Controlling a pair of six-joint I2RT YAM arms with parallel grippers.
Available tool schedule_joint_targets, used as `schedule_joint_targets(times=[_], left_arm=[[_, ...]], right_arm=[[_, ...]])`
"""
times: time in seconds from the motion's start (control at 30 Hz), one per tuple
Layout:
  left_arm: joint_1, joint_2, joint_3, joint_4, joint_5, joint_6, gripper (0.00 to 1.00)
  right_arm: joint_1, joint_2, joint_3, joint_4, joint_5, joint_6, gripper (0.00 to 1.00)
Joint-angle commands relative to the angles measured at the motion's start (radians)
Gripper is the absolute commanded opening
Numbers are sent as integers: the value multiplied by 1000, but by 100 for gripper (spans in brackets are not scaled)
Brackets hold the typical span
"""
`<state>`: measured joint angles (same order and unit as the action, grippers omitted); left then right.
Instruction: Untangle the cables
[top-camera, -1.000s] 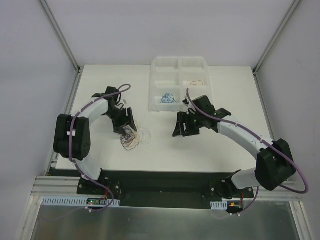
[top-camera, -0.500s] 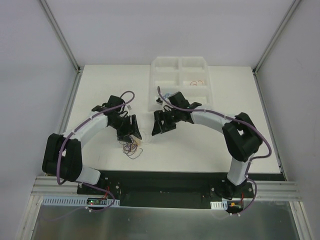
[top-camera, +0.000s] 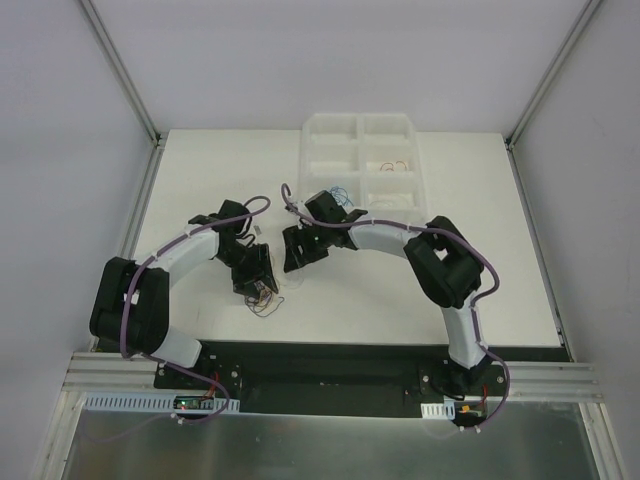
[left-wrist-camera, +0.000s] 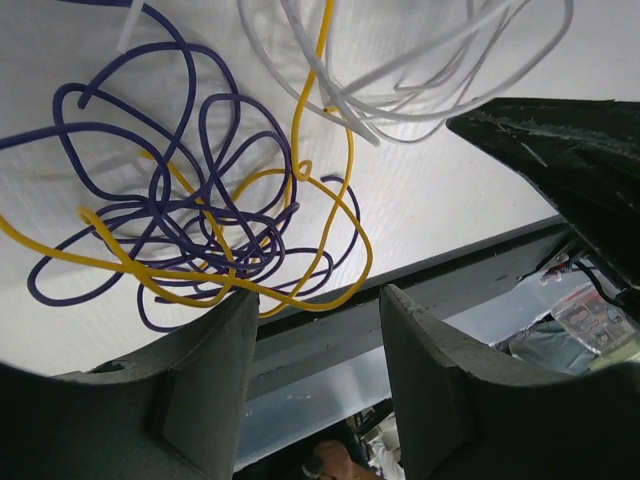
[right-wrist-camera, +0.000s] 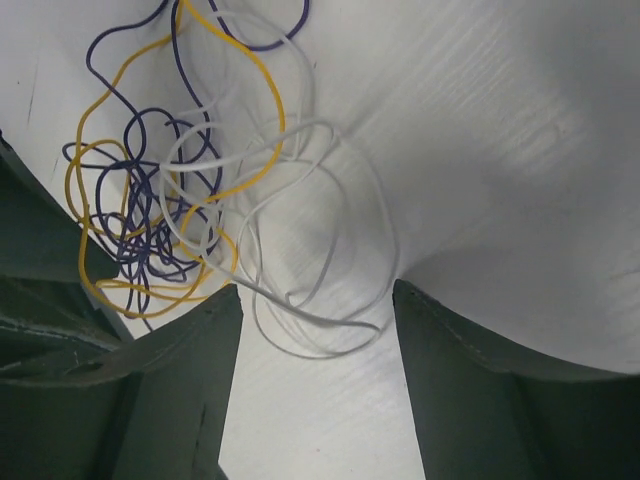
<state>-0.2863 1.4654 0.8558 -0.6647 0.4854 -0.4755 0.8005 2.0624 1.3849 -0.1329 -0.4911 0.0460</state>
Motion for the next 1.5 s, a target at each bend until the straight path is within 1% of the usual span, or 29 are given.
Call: schedule_joint_targets(times=[0.0,0.07,0.1,0.13,0.17,0.2,0.27,0.33,0.43,0.53,0.6,0.67,0.77,0.83,0.9,1.0,1.07,1.17,1.3,1.47], left_arm=[[16,33,49,-9,-31,-8,50],[19,58,58,-9,-27,0,50],[19,71,60,-9,-27,8,51],[22,90,61,-9,-27,17,52],[24,108,61,-9,-28,26,52],[29,131,60,-7,-34,37,53],[44,173,58,11,-38,55,53],[68,220,57,39,-33,70,53],[94,294,69,79,-39,72,52],[111,351,89,103,-44,60,52],[114,358,88,122,-64,49,52],[121,365,85,140,-71,43,52],[125,363,80,151,-73,43,52],[127,342,75,155,-80,43,52],[127,293,74,155,-79,43,57],[127,222,75,154,-94,41,67],[127,199,91,148,-81,32,70],[127,150,98,145,-64,12,72],[127,93,103,129,-111,35,72],[150,133,94,114,-145,61,73]], right_arm=[[40,18,43,26,126,-23,64],[40,18,52,18,123,-38,61],[40,22,71,-5,120,-40,51],[40,33,100,-32,112,-72,45],[40,42,130,-78,106,-78,31],[42,41,167,-121,103,-80,20],[40,-5,181,-186,106,-77,10],[36,-114,163,-217,92,-77,1],[19,-253,132,-273,73,-63,1],[-1,-375,123,-319,10,-20,1],[-6,-461,146,-344,-1,0,1],[-7,-525,202,-385,2,5,1],[-15,-585,325,-467,20,3,1],[-21,-623,376,-484,42,0,1],[-32,-654,416,-487,54,18,1],[-41,-692,469,-485,48,22,1],[-43,-709,482,-487,60,-1,1],[-67,-740,468,-488,83,-5,1],[-116,-791,485,-458,69,32,1],[-164,-872,522,-424,75,64,1]])
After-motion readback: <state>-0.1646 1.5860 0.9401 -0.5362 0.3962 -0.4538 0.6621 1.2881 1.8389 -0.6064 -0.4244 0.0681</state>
